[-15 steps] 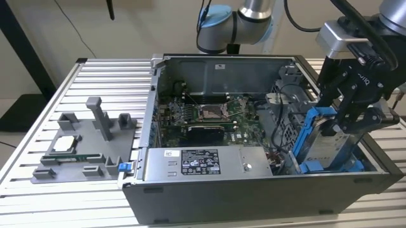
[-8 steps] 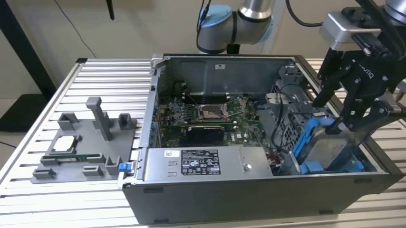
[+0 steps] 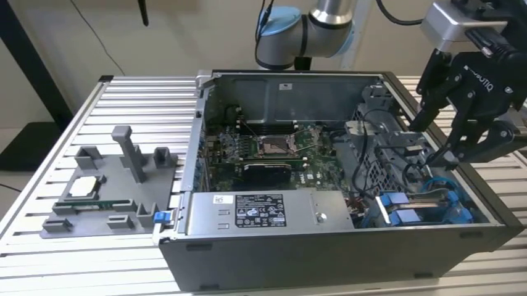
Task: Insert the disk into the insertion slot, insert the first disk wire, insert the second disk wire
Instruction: 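Insert the disk into the insertion slot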
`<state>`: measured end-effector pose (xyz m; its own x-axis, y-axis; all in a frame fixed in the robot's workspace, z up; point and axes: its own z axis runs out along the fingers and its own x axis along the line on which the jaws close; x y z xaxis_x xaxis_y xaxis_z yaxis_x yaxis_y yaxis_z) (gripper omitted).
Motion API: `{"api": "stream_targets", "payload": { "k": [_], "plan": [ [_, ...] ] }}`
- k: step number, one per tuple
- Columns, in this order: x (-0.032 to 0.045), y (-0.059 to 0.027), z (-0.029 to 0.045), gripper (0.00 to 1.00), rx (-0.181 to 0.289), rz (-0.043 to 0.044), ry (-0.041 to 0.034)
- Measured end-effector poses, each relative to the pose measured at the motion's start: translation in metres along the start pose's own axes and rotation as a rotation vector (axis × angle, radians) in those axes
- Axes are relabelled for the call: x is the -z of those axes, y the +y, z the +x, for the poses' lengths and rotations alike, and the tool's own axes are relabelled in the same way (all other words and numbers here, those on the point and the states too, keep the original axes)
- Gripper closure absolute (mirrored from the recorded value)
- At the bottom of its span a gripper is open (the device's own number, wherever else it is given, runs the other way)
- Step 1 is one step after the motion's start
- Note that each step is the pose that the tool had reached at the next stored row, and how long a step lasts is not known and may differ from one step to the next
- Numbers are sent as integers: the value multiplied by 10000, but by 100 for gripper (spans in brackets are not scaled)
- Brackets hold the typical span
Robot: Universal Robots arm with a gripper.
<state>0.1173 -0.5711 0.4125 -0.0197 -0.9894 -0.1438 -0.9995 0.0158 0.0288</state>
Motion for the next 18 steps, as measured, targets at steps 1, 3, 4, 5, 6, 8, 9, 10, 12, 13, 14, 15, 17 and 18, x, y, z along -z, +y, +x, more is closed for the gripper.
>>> {"api": "stream_targets", "payload": {
  "k": [1,3,4,5,6,8,9,10,12,13,14,15,17,18],
  "plan": [
    [-4,0,-2,0,5,30,-3],
    [-23,0,-11,0,13,88,-4],
    [-35,-1,-16,0,14,97,-4],
    [-48,-1,-22,0,13,100,-2],
    [-63,-1,-29,0,11,103,-3],
    [-97,-1,-47,0,9,105,-3],
    [-120,-2,-59,0,9,106,-2],
    [-137,-2,-70,0,8,106,3],
    [-173,-2,-101,0,7,106,6],
    [-185,-2,-117,0,6,107,7],
    [-198,-2,-134,0,5,108,8],
    [-210,-2,-146,0,4,109,7],
    [-230,-2,-166,0,2,115,6],
    [-242,-2,-173,0,1,119,6]
  ]
}}
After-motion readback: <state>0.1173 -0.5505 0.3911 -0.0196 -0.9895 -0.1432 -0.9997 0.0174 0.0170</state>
